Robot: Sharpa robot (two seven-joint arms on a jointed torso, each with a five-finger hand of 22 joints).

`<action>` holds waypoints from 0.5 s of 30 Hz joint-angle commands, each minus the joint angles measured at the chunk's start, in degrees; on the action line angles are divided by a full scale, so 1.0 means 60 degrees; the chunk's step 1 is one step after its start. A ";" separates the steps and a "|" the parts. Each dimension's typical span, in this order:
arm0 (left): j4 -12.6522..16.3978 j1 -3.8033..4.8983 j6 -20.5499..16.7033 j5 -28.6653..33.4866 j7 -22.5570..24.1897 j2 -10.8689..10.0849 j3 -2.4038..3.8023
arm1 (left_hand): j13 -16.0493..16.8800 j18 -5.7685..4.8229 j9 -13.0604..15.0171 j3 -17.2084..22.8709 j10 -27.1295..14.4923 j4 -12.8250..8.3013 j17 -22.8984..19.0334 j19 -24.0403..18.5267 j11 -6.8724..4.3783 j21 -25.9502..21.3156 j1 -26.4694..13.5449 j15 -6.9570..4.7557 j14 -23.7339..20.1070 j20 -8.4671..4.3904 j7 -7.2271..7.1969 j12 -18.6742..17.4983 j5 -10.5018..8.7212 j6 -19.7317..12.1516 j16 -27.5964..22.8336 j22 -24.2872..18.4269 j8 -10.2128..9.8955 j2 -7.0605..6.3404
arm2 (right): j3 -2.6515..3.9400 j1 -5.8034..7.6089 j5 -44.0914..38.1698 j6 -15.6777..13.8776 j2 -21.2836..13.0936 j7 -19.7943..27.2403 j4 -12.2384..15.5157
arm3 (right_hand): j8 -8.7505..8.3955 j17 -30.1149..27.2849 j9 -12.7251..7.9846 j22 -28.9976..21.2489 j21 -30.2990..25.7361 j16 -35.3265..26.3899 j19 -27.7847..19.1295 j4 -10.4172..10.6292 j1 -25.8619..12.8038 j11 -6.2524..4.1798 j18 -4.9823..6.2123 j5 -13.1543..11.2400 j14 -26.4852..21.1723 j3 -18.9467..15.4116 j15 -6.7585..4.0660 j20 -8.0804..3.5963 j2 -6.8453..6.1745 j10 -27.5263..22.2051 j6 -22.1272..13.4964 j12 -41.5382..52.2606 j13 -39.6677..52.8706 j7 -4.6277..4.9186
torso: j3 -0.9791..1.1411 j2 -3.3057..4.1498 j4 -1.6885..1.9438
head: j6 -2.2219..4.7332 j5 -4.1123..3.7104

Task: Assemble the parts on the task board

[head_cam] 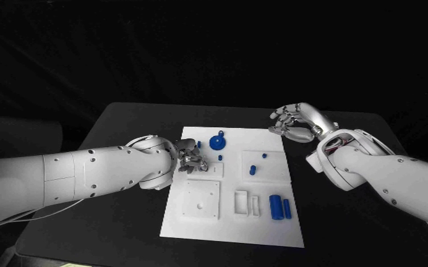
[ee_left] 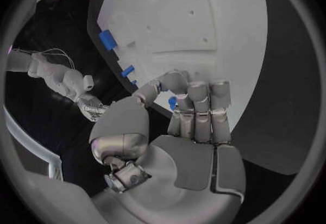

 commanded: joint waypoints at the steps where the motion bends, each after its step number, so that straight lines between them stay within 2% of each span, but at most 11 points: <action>1: -0.0010 -0.0039 0.0160 -0.0032 -0.0022 0.0031 -0.0005 | -0.0012 0.0117 0.0006 -0.0002 -0.0069 -0.0043 -0.0016 -0.0088 -0.0071 0.0046 -0.0081 -0.0058 -0.0002 -0.0763 -0.0666 0.0054 -0.0019 0.1048 0.0046 0.0177 0.0037 0.0063 | 0.0001 0.0003 0.0074 -0.0033 0.0007 0.0142 0.0009 | 0.0057 -0.0029 -0.0021 0.0017 -0.0058 0.0057 0.0003 -0.0003 0.0093 -0.0015 0.0101 0.0081 -0.0015 -0.0039 0.0059 0.0072 0.0006 0.0002 0.0004 -0.0007 -0.0063 0.0017 | -0.0001 0.0005 -0.0002 | -0.0016 -0.0019; 15: -0.0044 -0.0054 0.0275 -0.0019 -0.0070 0.0060 -0.0005 | -0.0030 0.0126 0.0094 0.0019 -0.0071 -0.0012 -0.0030 -0.0082 -0.0120 0.0103 -0.0261 -0.0063 0.0010 -0.0773 -0.0718 0.0146 -0.0071 0.1185 0.0127 0.0173 0.0094 0.0070 | 0.0001 0.0014 0.0099 -0.0006 0.0009 0.0083 -0.0028 | 0.0133 -0.0195 -0.0151 0.0106 -0.0054 0.0184 -0.0064 0.0008 0.0101 -0.0004 0.0163 0.0561 -0.0092 -0.0082 0.0080 0.0158 0.0013 -0.0020 0.0045 0.0137 -0.0435 0.0018 | 0.0012 -0.0003 0.0000 | -0.0041 -0.0052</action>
